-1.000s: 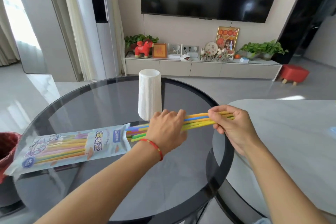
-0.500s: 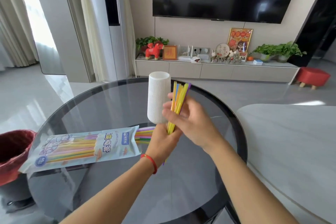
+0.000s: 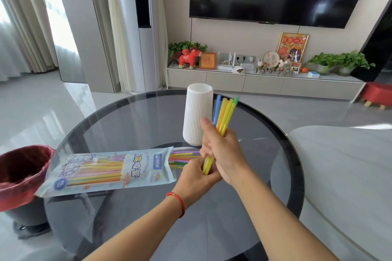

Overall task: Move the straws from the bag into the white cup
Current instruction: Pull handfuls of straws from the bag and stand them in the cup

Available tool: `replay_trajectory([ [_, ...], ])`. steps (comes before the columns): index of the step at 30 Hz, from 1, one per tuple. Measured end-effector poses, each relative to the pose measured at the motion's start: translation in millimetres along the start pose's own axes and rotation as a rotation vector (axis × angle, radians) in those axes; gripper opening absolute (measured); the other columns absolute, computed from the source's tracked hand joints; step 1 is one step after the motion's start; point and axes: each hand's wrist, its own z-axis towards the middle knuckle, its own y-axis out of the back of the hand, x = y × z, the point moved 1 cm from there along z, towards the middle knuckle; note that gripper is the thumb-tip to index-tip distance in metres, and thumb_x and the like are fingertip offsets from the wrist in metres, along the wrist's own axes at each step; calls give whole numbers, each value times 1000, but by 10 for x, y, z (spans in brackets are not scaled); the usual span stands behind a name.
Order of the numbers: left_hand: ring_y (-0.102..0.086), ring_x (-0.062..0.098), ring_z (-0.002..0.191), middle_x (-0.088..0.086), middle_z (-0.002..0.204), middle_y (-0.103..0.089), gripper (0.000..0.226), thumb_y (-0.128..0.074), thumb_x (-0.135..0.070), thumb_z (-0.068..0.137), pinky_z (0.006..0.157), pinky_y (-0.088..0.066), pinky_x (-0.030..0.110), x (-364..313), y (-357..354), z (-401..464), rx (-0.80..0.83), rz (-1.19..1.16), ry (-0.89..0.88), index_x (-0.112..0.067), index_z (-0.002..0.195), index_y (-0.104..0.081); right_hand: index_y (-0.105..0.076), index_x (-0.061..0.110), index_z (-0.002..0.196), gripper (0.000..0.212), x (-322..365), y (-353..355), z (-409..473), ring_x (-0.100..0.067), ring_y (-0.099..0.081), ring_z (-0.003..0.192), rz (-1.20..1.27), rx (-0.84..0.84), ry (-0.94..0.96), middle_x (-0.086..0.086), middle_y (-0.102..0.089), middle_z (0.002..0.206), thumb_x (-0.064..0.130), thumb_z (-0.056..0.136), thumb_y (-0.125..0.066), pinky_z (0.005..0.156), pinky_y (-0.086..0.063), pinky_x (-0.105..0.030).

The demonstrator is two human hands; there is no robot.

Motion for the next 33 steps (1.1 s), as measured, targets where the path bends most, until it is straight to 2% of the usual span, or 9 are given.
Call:
replay_trajectory([
  [2, -61, 9, 69, 1, 76, -68, 23, -76, -27, 77, 65, -53, 38, 2, 118, -13, 53, 61, -8, -12, 88, -63, -42, 27, 47, 60, 17, 40, 63, -10, -22, 41, 69, -89, -11, 9, -27, 49, 31, 102, -65, 41, -26, -25],
  [3, -67, 6, 86, -2, 91, -72, 31, -77, -27, 76, 79, -58, 34, -1, 195, -26, 71, 88, -28, -18, 103, -66, -37, 28, 49, 60, 44, 75, 90, -10, -20, 41, 92, -129, 1, 9, -25, 49, 30, 102, -65, 40, -23, -25],
  [6, -65, 5, 111, -7, 113, -69, 46, -75, -26, 76, 96, -55, 29, -44, 478, -44, 16, 151, -134, -25, 121, -62, -30, 29, 52, 59, 210, 176, 170, -11, -18, 40, 156, -226, 75, 9, -22, 47, 25, 101, -63, 42, -20, -25],
  [12, -66, 7, 99, -6, 106, -68, 24, -69, -7, 85, 90, -57, 34, -72, 1014, 86, -313, 262, -218, -17, 107, -67, -27, 25, 59, 54, 966, 253, 515, -13, -16, 43, 405, -362, 241, 6, -18, 52, 26, 103, -59, 44, -21, -26],
  [17, -65, 8, 96, -9, 101, -67, 18, -68, -8, 86, 89, -57, 34, -8, 1190, 99, -381, 313, -213, -19, 101, -68, -31, 23, 60, 52, 1460, 67, 925, -13, -19, 47, 541, -447, 348, 5, -19, 56, 29, 103, -59, 44, -25, -26],
  [26, -56, 12, 105, -12, 107, -60, 22, -70, -21, 86, 94, -49, 28, 92, 1309, 100, -334, 427, -212, -24, 108, -66, -35, 19, 70, 38, 1232, -242, 1568, -11, -29, 38, 196, -550, 335, 9, -31, 43, 27, 94, -64, 42, -32, -25],
  [28, -54, 15, 111, -10, 112, -59, 29, -71, -31, 86, 95, -45, 26, 91, 1329, 90, -289, 479, -223, -25, 113, -65, -47, 16, 68, 32, 1059, -265, 1602, -13, -49, 41, 7, -515, 253, 7, -48, 42, 28, 91, -66, 51, -46, -29],
  [30, -49, 17, 119, -10, 121, -56, 53, -70, -54, 81, 98, -43, 29, 110, 1317, 78, -202, 634, -191, -29, 126, -59, -63, 16, 66, 26, 906, -265, 1599, -18, -71, 67, -203, -452, 179, 4, -69, 56, 30, 87, -70, 67, -54, -34],
  [33, -36, 20, 135, -8, 144, -41, 107, -51, -89, 59, 110, -36, 39, 191, 1291, 48, -64, 994, -56, -38, 150, -32, -75, 15, 81, 20, 792, -227, 1590, -13, -69, 84, -393, -377, 211, 1, -76, 85, 35, 82, -79, 72, -50, -32],
])
